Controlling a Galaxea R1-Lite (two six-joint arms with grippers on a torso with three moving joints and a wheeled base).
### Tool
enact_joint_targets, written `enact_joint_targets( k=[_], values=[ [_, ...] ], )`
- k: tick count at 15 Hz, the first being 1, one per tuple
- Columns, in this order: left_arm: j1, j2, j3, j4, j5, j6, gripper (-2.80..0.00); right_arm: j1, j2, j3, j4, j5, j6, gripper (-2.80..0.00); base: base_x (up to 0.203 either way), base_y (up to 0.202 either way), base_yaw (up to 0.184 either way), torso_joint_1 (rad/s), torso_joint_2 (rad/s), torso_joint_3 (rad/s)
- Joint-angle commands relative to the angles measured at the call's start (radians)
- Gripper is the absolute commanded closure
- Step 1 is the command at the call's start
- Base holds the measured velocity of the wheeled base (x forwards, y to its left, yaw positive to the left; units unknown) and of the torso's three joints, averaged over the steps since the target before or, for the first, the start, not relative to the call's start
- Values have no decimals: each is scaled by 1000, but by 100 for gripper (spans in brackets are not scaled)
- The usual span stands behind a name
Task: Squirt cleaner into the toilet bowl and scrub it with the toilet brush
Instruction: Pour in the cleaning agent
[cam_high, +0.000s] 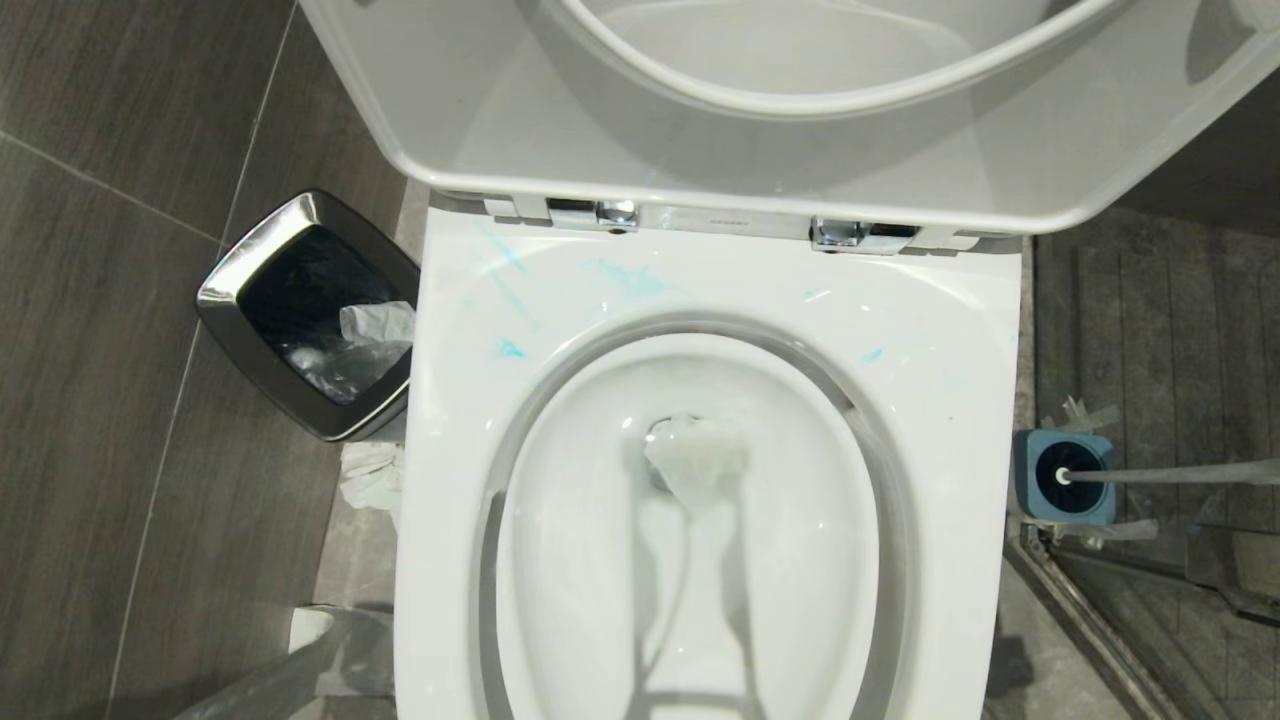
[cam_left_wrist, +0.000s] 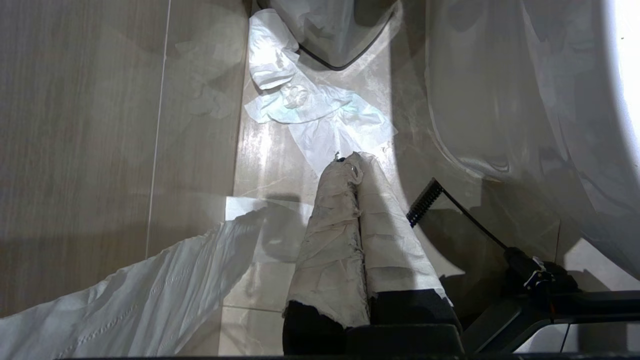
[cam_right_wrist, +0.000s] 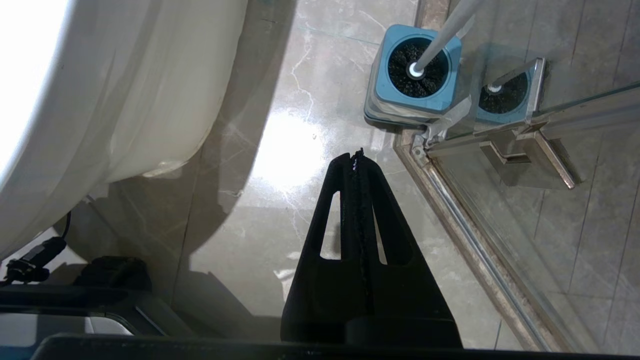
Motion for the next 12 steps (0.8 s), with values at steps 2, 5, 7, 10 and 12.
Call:
enact_joint_targets(
  k=[2, 5, 7, 10, 12],
  values=[
    [0, 0, 8, 0, 0, 0, 0, 0, 0, 6, 0, 1, 0, 0, 0, 0, 0, 0, 0, 0],
    [0, 0, 8, 0, 0, 0, 0, 0, 0, 6, 0, 1, 0, 0, 0, 0, 0, 0, 0, 0],
    [0, 0, 8, 0, 0, 0, 0, 0, -1, 6, 0, 1, 0, 0, 0, 0, 0, 0, 0, 0],
    [0, 0, 8, 0, 0, -1, 0, 0, 0, 6, 0, 1, 0, 0, 0, 0, 0, 0, 0, 0],
    [0, 0, 8, 0, 0, -1, 0, 0, 0, 6, 0, 1, 0, 0, 0, 0, 0, 0, 0, 0]
  ],
)
